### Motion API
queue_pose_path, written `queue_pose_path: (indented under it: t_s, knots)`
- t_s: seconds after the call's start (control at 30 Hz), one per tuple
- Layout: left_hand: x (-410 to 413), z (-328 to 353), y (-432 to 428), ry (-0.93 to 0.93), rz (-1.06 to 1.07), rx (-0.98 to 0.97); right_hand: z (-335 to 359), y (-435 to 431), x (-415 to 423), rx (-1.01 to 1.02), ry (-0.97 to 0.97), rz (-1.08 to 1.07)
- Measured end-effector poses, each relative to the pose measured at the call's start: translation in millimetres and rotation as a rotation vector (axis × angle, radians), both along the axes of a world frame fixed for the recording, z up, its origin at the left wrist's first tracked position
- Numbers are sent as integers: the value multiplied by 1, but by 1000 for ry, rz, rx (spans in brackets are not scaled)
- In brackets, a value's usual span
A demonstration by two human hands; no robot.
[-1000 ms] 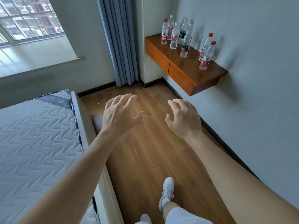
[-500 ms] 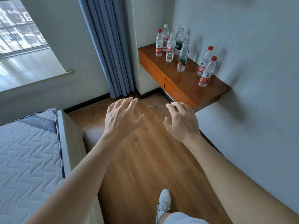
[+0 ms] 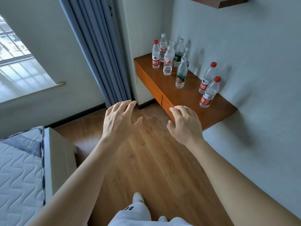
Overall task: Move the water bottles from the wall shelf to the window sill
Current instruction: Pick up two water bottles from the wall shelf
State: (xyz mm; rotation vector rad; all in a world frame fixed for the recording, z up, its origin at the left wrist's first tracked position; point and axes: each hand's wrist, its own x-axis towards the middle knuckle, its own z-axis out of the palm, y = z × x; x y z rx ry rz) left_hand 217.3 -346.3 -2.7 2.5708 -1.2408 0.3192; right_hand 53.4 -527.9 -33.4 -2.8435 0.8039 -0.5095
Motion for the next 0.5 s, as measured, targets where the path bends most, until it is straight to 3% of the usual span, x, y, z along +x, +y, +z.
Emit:
queue_pose_path:
  t_s: [0.5]
  knots:
    - [155,-17,-182,26,-146,14,-14,-153,137,-24,36,-143]
